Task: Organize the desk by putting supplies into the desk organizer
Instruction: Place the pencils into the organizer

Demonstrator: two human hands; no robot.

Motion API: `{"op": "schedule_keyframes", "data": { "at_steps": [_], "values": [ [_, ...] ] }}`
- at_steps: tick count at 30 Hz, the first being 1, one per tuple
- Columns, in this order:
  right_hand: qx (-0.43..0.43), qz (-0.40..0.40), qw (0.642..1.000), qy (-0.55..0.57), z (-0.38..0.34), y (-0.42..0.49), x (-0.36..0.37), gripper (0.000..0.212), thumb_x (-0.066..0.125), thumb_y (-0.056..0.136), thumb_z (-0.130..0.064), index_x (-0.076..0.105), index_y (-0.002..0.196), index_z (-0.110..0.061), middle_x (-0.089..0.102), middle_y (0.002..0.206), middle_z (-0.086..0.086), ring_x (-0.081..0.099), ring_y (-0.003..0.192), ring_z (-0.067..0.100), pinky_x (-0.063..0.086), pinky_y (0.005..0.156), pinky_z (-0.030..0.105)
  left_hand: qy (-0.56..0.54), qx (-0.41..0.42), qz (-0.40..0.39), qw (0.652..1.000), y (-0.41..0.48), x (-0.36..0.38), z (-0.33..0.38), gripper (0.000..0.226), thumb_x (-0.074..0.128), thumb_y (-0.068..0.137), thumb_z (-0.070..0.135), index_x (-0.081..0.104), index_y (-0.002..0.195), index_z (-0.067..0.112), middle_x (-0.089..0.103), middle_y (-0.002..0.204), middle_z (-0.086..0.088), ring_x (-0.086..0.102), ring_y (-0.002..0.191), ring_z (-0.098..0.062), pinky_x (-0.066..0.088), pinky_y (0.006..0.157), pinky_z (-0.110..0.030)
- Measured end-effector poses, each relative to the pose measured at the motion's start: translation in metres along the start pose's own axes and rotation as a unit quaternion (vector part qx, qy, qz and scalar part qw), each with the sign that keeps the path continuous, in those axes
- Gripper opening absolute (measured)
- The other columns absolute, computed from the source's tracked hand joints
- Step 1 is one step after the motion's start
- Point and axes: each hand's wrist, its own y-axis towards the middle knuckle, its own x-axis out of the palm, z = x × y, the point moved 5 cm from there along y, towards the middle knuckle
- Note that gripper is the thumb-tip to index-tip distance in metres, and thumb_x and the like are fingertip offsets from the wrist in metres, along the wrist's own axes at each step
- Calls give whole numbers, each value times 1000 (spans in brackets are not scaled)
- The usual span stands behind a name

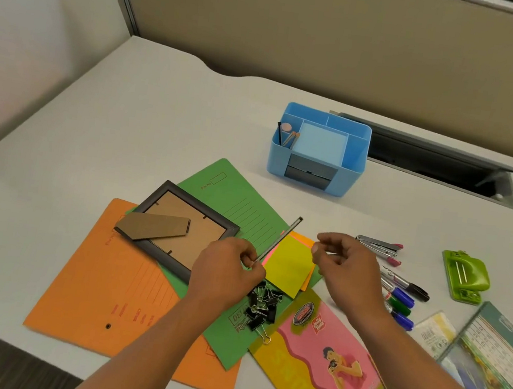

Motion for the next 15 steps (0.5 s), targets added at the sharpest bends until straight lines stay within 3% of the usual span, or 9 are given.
{"op": "schedule_keyframes", "data": {
  "at_steps": [1, 3, 5, 7, 10, 15],
  "values": [
    [7, -17, 1000, 19, -5, 2, 2, 22, 72, 85, -16, 67, 106, -22, 72, 88, -9, 68, 73, 9, 59, 70, 32, -41, -4, -2, 999, -4, -3, 5, 3, 67, 76, 30, 68, 77, 28, 63, 70, 15, 58, 61, -3, 54, 59, -27],
    [-32, -37, 999, 4, -20, 1, 7, 33, 74, 84, -16, 63, 112, -27, 71, 93, -9, 68, 73, 8, 59, 69, 28, -148, -36, -17, 988, -11, -6, 13, 2, 68, 76, 24, 69, 74, 25, 65, 67, 11, 55, 54, -4, 52, 55, -25],
    [-148, -50, 984, -84, -39, -6, 12, 36, 73, 83, -16, 62, 112, -34, 66, 96, -14, 63, 77, 4, 54, 66, 21, -256, -77, -34, 963, -16, -9, 22, 6, 68, 79, 15, 71, 74, 16, 63, 61, 4, 49, 49, -6, 46, 49, -20],
    [-291, -63, 930, -214, -56, -16, 21, 33, 71, 83, -17, 66, 112, -32, 60, 98, -13, 57, 84, 5, 50, 67, 24, -324, -107, -43, 939, -19, -12, 30, 8, 68, 81, 11, 71, 74, 10, 57, 57, -2, 42, 45, -9, 39, 44, -18],
    [-416, -64, 857, -298, -67, -21, 28, 24, 71, 81, -19, 72, 104, -24, 61, 93, -3, 57, 85, 18, 49, 59, 33, -362, -112, -53, 924, -19, -19, 40, 10, 70, 83, 13, 71, 75, 7, 53, 56, -3, 38, 48, -12, 34, 44, -21],
    [-485, -65, 824, -284, -88, -6, 21, 19, 63, 89, -23, 74, 103, -15, 66, 89, 1, 60, 80, 21, 50, 58, 34, -379, -78, -49, 921, -10, -33, 45, 28, 71, 85, 33, 71, 75, 7, 61, 60, -4, 47, 47, -6, 38, 48, -19]
  ]
}}
